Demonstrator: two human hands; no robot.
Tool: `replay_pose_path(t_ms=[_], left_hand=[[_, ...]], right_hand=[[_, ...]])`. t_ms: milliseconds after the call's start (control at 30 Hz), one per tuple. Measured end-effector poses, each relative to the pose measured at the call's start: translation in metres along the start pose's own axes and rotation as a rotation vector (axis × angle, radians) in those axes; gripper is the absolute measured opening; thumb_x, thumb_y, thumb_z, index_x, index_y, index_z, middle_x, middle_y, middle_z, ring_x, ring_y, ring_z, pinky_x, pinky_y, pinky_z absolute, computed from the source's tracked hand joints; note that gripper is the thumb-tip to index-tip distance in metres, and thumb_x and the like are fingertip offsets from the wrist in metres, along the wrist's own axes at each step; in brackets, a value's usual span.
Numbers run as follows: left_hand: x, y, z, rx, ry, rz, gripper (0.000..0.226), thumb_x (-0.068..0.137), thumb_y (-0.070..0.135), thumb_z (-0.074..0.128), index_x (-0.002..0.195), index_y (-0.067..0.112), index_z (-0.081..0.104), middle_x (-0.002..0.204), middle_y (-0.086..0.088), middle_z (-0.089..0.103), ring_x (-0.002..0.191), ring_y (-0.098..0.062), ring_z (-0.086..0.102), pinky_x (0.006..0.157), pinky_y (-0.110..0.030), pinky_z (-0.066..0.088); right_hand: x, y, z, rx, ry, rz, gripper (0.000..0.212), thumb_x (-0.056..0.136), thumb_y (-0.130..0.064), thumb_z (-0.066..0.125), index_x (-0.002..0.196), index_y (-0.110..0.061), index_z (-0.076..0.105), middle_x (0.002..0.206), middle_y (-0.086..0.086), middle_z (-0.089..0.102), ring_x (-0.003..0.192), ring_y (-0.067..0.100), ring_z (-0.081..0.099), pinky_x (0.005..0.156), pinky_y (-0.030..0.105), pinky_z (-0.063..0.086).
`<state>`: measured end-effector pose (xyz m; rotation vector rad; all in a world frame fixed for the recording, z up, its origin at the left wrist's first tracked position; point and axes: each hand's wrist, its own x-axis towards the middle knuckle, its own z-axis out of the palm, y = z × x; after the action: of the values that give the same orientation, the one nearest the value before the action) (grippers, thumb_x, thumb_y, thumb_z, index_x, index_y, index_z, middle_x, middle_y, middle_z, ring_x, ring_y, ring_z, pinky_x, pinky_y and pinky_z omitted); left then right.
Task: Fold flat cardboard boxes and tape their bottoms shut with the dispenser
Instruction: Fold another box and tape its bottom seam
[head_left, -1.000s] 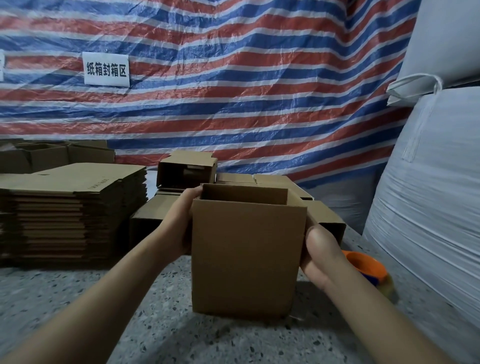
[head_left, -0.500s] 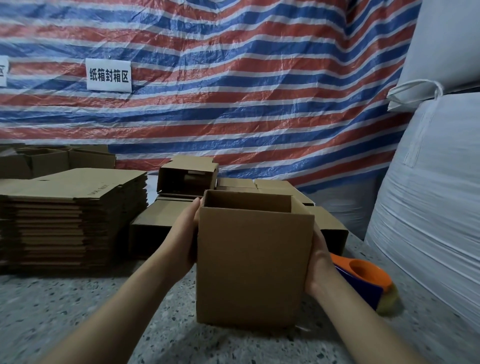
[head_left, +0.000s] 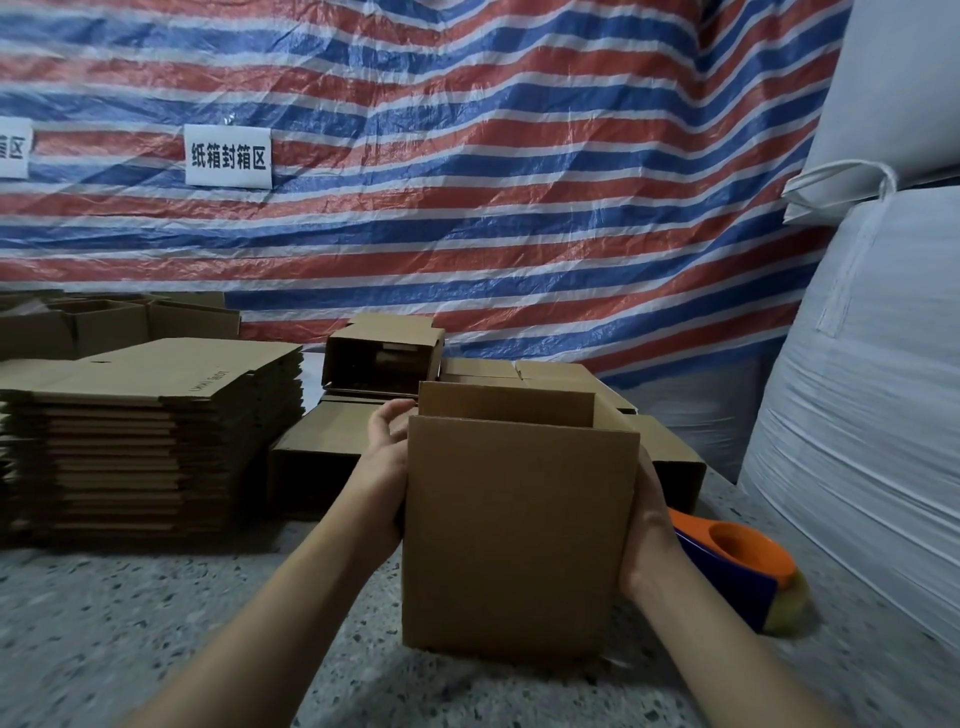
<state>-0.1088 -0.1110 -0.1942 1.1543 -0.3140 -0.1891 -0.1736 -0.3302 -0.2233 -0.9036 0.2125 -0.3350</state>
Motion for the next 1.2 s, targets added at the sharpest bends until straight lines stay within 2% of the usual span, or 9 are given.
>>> replay_pose_path(t_ms=[133, 267, 400, 533, 667, 833, 967, 1100, 1200], left_hand=[[-0.005, -0.001, -0.007, 0.104, -0.172, 0.027, 0.024, 0.094, 0.014, 0.057, 0.089, 0.029, 0.076, 0.075, -0.006, 0.072, 0.056, -0.015, 0.066, 0.046, -0.026, 0.051], [-0.007, 0.004, -0.013, 0.157, -0.255, 0.003, 0.018, 0.078, 0.029, 0.064, 0.090, 0.027, 0.077, 0.075, -0.005, 0.070, 0.059, -0.015, 0.064, 0.050, -0.027, 0.051], [-0.003, 0.002, -0.014, 0.162, -0.279, -0.008, 0.018, 0.090, 0.021, 0.059, 0.089, 0.025, 0.077, 0.074, -0.005, 0.069, 0.059, -0.015, 0.064, 0.050, -0.025, 0.052], [-0.003, 0.000, -0.013, 0.192, -0.274, -0.008, 0.024, 0.097, 0.024, 0.054, 0.087, 0.025, 0.076, 0.076, -0.006, 0.070, 0.061, -0.016, 0.066, 0.053, -0.026, 0.053], [-0.006, 0.002, -0.008, 0.302, -0.203, -0.029, 0.053, 0.092, 0.063, 0.041, 0.076, 0.029, 0.079, 0.078, -0.005, 0.074, 0.066, -0.016, 0.071, 0.060, -0.027, 0.054], [-0.007, 0.009, -0.023, 0.356, -0.429, -0.054, 0.096, 0.061, 0.097, 0.030, 0.125, 0.032, 0.059, 0.118, -0.002, 0.071, 0.109, -0.020, 0.068, 0.083, -0.032, 0.057], [-0.007, 0.009, -0.026, 0.340, -0.413, -0.074, 0.084, 0.070, 0.086, 0.036, 0.126, 0.027, 0.054, 0.109, 0.002, 0.074, 0.102, -0.017, 0.071, 0.072, -0.026, 0.059], [-0.003, 0.006, -0.018, 0.365, -0.269, -0.037, 0.069, 0.059, 0.085, 0.050, 0.102, 0.033, 0.068, 0.090, 0.004, 0.077, 0.083, -0.016, 0.074, 0.057, -0.025, 0.057], [-0.001, 0.002, -0.015, 0.352, -0.215, 0.028, 0.051, 0.058, 0.080, 0.057, 0.086, 0.041, 0.075, 0.079, 0.003, 0.075, 0.070, -0.016, 0.073, 0.054, -0.025, 0.055]], right_hand=[[-0.002, 0.000, -0.002, -0.024, -0.046, -0.022, 0.068, 0.095, -0.071, 0.040, 0.076, -0.022, 0.083, 0.081, 0.008, 0.078, 0.069, 0.024, 0.075, 0.057, 0.035, 0.059], [-0.003, -0.003, -0.004, -0.059, -0.069, -0.059, 0.066, 0.090, -0.076, 0.044, 0.097, -0.022, 0.082, 0.097, 0.011, 0.078, 0.086, 0.029, 0.076, 0.068, 0.042, 0.060], [-0.004, -0.006, 0.000, -0.100, -0.095, -0.041, 0.053, 0.092, -0.061, 0.050, 0.076, -0.023, 0.083, 0.081, 0.008, 0.078, 0.067, 0.024, 0.075, 0.053, 0.035, 0.058], [-0.003, -0.011, 0.000, -0.205, -0.102, -0.061, 0.045, 0.092, -0.055, 0.053, 0.075, -0.024, 0.082, 0.081, 0.006, 0.077, 0.069, 0.021, 0.075, 0.056, 0.034, 0.058], [-0.001, -0.016, -0.002, -0.240, -0.132, -0.047, 0.040, 0.087, -0.050, 0.058, 0.067, -0.023, 0.081, 0.073, 0.004, 0.075, 0.062, 0.018, 0.073, 0.052, 0.030, 0.057], [0.003, -0.025, 0.004, -0.358, -0.122, -0.004, 0.051, 0.098, -0.036, 0.052, 0.054, -0.022, 0.073, 0.064, 0.002, 0.070, 0.054, 0.015, 0.068, 0.050, 0.025, 0.055], [0.000, -0.025, 0.004, -0.393, -0.157, -0.012, 0.056, 0.102, -0.034, 0.046, 0.054, -0.022, 0.072, 0.061, 0.001, 0.069, 0.052, 0.013, 0.067, 0.049, 0.024, 0.054], [-0.007, -0.019, 0.002, -0.396, -0.111, -0.115, 0.028, 0.100, -0.038, 0.050, 0.097, -0.017, 0.068, 0.073, 0.005, 0.075, 0.062, 0.018, 0.073, 0.050, 0.030, 0.056], [-0.010, -0.013, -0.005, -0.384, -0.204, -0.197, 0.069, 0.086, -0.080, 0.046, 0.124, -0.026, 0.066, 0.112, 0.010, 0.075, 0.102, 0.027, 0.074, 0.076, 0.041, 0.059]])
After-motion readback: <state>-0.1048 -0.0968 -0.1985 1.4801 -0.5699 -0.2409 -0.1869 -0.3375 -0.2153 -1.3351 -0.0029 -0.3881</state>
